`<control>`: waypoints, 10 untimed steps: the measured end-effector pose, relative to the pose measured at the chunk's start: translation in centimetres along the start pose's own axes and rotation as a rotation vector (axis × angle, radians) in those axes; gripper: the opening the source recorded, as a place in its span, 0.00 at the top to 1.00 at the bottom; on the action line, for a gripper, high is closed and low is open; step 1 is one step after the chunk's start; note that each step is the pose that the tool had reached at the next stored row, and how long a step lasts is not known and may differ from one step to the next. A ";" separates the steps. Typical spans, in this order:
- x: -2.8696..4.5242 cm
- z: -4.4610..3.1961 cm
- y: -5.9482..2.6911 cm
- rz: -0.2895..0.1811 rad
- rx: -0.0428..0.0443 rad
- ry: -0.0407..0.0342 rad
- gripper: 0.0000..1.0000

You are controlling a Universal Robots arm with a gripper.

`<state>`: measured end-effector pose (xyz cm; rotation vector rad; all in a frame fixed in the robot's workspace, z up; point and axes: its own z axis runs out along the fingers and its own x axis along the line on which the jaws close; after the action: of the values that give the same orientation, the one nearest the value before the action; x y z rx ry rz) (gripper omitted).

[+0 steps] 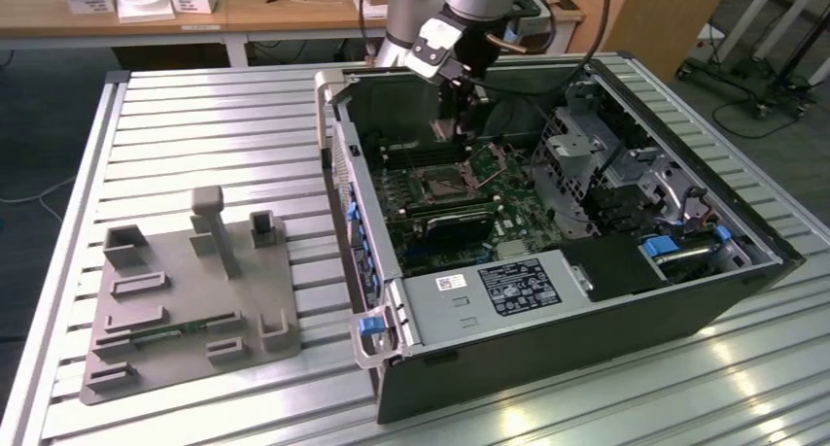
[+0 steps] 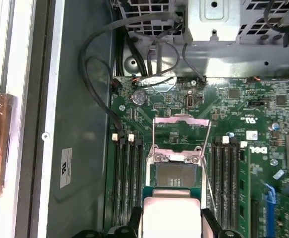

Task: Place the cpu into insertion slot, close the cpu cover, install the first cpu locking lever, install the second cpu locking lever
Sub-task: 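Place the cpu into insertion slot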

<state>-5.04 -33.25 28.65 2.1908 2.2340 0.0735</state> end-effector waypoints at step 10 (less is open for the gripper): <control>0.27 1.81 -0.07 0.001 0.0023 0.0000 0.46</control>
<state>-5.04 -32.93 26.84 2.1931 2.2342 0.0709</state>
